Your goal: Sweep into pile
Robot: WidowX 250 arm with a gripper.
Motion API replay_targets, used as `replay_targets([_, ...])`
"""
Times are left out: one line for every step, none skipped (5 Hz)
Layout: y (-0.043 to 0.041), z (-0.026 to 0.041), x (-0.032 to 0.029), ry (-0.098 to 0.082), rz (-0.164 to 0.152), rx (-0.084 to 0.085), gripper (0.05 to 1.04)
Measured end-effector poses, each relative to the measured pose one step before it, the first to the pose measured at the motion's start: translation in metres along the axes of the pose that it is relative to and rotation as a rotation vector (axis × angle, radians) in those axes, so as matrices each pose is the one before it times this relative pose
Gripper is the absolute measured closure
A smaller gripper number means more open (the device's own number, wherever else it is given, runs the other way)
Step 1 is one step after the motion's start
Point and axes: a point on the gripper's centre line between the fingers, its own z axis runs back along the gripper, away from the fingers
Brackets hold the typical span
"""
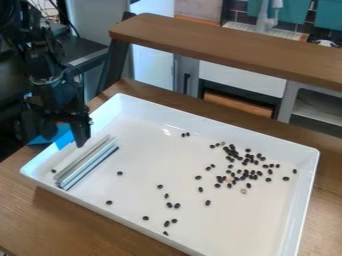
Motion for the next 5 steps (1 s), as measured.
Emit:
replay_targets([-0.00093, -0.00928, -0.00451, 0.0287, 0.0032, -0.0104, 0.083])
replay_targets([-0.00147, -0.00520, -0.00473, 0.0064, -0.0134, -0.0043, 0.083])
replay_targets([-0.00151, -0.00074, 0.00135, -0.0017, 0.0276, 0.0103, 0.083])
replay_targets([-0.00143, -0.00656, -0.00124, 0.0158, 0.0133, 0.0020, 0.083])
replay_targets([-0.00117, -0.00335, -0.00023, -0.0004, 0.0121, -0.0018, 0.083])
